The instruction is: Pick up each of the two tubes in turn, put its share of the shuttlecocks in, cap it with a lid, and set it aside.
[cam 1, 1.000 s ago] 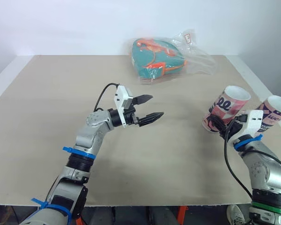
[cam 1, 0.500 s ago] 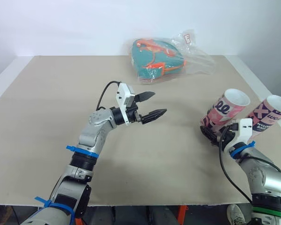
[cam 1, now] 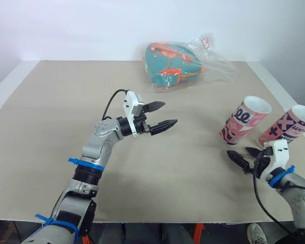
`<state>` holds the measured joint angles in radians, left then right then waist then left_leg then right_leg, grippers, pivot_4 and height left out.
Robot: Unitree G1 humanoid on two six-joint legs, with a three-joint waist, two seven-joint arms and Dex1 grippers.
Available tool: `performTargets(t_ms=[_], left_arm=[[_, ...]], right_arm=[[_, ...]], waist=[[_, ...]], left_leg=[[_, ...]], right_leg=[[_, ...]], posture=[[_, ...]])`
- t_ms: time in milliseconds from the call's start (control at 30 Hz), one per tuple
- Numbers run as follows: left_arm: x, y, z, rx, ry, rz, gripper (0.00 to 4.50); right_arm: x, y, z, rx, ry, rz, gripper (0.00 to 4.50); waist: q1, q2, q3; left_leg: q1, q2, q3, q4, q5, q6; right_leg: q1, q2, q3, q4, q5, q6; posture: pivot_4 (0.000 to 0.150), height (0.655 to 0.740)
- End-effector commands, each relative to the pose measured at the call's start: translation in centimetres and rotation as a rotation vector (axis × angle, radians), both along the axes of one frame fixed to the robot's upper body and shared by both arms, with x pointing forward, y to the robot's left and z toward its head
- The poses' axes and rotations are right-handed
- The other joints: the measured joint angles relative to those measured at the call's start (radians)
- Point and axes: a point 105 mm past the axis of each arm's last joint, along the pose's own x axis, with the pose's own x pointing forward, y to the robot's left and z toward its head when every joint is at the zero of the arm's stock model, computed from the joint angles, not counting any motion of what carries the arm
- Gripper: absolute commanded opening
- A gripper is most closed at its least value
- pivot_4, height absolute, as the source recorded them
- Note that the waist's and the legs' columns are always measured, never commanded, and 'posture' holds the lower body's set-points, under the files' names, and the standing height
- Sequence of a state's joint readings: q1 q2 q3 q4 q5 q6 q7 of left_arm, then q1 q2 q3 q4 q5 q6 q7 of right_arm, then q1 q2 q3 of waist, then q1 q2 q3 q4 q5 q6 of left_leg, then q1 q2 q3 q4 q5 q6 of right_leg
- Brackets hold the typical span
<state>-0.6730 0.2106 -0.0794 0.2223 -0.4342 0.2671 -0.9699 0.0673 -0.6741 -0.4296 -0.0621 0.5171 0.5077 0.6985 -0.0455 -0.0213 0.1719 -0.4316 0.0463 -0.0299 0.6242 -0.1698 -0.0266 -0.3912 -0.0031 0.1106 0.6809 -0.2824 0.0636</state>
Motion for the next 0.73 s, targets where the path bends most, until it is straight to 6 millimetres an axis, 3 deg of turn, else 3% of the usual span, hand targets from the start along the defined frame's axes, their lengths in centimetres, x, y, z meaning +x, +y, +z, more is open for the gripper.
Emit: performTargets(t_ms=[33, 267, 333, 400, 567, 733], left_arm=[[-0.6, 1.9, -0.7, 0.052, 0.068, 0.012, 4.5], [-2.1, 6.7, -4.2, 0.188, 0.124, 0.168, 4.5], [-2.6, 8.0, -5.3, 0.207, 0.169, 0.208, 4.5], [-2.7, 8.9, -5.9, 0.211, 0.183, 0.25, 4.5], [-2.8, 10.0, -6.9, 0.209, 0.188, 0.325, 4.5], [-2.7, 9.8, -7.7, 0.215, 0.184, 0.343, 4.5]], right_arm=[[-1.1, 3.1, 1.5, 0.054, -0.016, 0.167, 4.43], [-1.1, 11.5, 4.5, 0.162, -0.084, 0.475, 4.43], [-1.2, 15.0, 4.1, 0.163, -0.064, 0.593, 4.43], [-1.1, 16.7, 3.7, 0.16, -0.05, 0.644, 4.43], [-0.7, 18.7, 2.8, 0.143, -0.033, 0.709, 4.43], [0.0, 18.9, 2.6, 0.144, -0.041, 0.702, 4.43]], waist=[[-0.005, 0.0, 0.0], [-0.019, 0.001, 0.001], [-0.017, 0.0, 0.001], [-0.005, -0.001, 0.001], [0.008, -0.001, 0.002], [0.008, -0.001, 0.002]], left_leg=[[0.001, 0.0, 0.0, -0.001, 0.0, 0.0], [0.004, 0.002, 0.001, -0.002, 0.0, 0.0], [0.004, 0.002, 0.0, -0.002, 0.0, 0.0], [0.003, 0.002, 0.0, -0.002, 0.0, 0.0], [0.0, -0.001, 0.001, -0.002, 0.0, -0.001], [0.0, -0.001, 0.0, -0.002, 0.0, -0.001]], right_leg=[[0.001, 0.0, 0.0, 0.0, 0.0, 0.0], [0.001, 0.001, 0.001, 0.001, 0.001, -0.002], [0.001, 0.001, 0.0, 0.001, 0.001, -0.002], [0.001, 0.001, 0.0, 0.001, 0.001, -0.002], [0.0, -0.003, 0.0, -0.001, -0.001, 0.0], [-0.001, -0.003, -0.001, -0.002, -0.001, -0.001]], posture=[[0.15, 0.7387], [0.15, 0.7387], [0.15, 0.7387], [0.15, 0.7387], [0.15, 0.7387], [0.15, 0.7387]])
